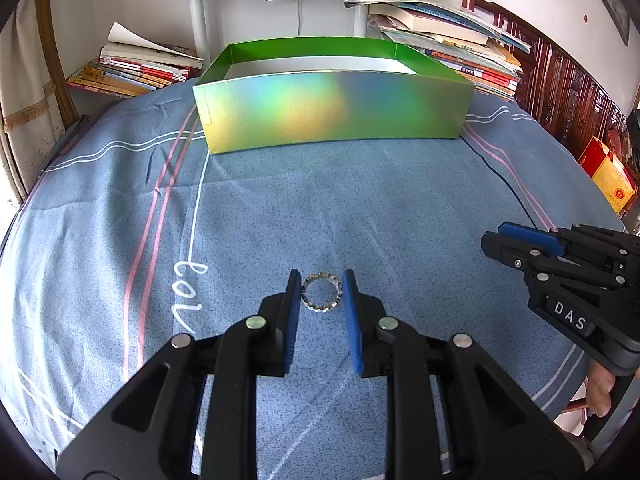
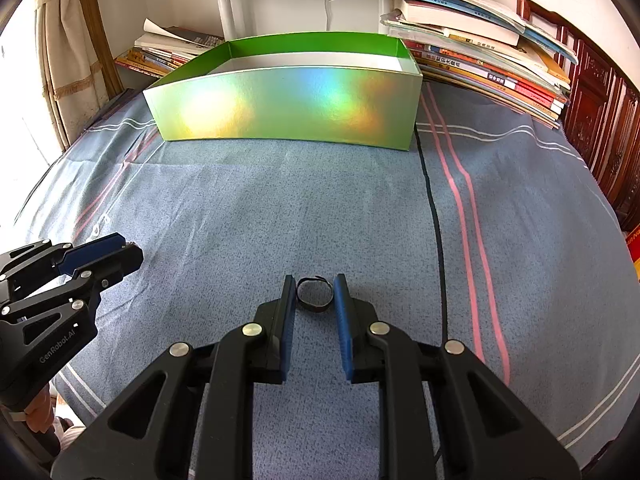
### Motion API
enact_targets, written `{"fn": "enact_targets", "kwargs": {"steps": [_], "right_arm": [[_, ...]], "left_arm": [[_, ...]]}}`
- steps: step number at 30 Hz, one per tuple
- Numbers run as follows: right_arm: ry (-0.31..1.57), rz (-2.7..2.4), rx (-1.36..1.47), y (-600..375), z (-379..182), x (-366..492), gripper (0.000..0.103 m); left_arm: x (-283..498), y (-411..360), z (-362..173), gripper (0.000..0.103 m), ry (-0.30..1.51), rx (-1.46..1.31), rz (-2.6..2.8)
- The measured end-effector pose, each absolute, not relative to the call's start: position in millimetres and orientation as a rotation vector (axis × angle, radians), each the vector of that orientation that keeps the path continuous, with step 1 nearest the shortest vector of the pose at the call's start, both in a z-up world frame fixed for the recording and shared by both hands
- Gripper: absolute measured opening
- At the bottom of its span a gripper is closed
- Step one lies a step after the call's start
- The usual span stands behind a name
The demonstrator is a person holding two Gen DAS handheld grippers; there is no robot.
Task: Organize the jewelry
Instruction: 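Close the left tool on the silver ring while the right tool closes on the dark ring, then lift both rings and carry them over the green box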
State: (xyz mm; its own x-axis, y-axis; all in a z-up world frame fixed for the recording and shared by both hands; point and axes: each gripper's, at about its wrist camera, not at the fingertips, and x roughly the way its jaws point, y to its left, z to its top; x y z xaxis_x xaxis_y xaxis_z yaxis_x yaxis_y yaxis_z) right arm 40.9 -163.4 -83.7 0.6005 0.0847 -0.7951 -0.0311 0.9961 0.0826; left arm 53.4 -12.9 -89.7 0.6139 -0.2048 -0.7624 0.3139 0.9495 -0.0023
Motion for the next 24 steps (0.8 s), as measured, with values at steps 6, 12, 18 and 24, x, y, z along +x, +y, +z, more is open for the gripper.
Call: {"fn": "enact_targets", "kwargs": {"steps": [6, 12, 18, 24], "right_arm": [[0.887, 0.062, 0.060, -168, -71, 36, 0.020], [0.888, 0.059, 0.050, -167, -69, 39, 0.020], [0.788, 0.068, 0.040, -170, -31, 46, 0.020], [0.685, 0.097, 0.015, -172, 12, 64, 0.020]], "left_arm": [[52, -10, -86, 0.021, 0.847, 0.135, -0.291], [57, -8, -84, 0.021, 0.846, 0.138, -0.276], [64, -4, -56, 0.021, 0.778, 0.149, -0.254], [77, 0, -15, 0.021, 0.670, 0.166, -0.231]]}}
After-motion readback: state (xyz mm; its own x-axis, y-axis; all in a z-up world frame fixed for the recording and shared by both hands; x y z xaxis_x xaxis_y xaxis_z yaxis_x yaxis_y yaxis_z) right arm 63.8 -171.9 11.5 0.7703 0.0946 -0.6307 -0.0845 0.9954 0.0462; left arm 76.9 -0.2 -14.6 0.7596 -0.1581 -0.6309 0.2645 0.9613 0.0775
